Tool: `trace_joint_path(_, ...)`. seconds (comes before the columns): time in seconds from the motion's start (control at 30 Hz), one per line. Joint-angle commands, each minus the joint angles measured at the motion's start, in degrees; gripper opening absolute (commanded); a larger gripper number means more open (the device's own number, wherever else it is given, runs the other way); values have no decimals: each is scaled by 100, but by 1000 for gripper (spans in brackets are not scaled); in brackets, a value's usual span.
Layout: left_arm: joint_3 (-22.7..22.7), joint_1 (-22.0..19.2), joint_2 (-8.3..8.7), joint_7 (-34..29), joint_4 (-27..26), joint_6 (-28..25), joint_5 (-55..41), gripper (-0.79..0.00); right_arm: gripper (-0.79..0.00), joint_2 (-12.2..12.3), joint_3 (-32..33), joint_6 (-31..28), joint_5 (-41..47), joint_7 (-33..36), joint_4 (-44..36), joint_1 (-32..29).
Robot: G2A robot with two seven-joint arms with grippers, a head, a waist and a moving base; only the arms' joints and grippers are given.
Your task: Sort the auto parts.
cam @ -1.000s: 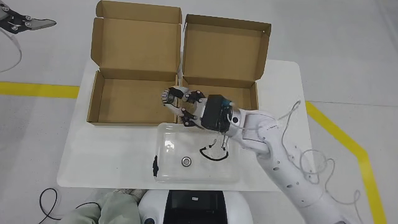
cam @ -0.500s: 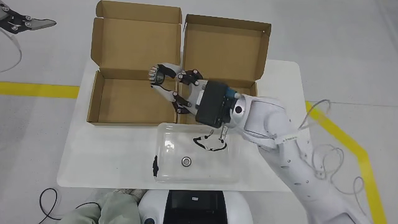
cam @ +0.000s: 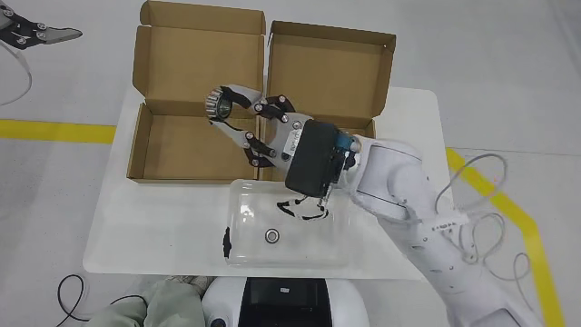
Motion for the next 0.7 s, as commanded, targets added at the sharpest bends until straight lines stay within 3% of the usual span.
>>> trace_joint_path(0.0,0,0,0,0,0,0,0,0,-785,-4,-11,15,-59,-12,-20,-17)
trace_joint_path(0.4,0,0,0,0,0,0,0,0,-785,14,-170,103,-706,-489,98,-550)
trace_joint_path(0.67,0,0,0,0,0,0,0,0,-785,25,-279,138,-971,-368,353,-806)
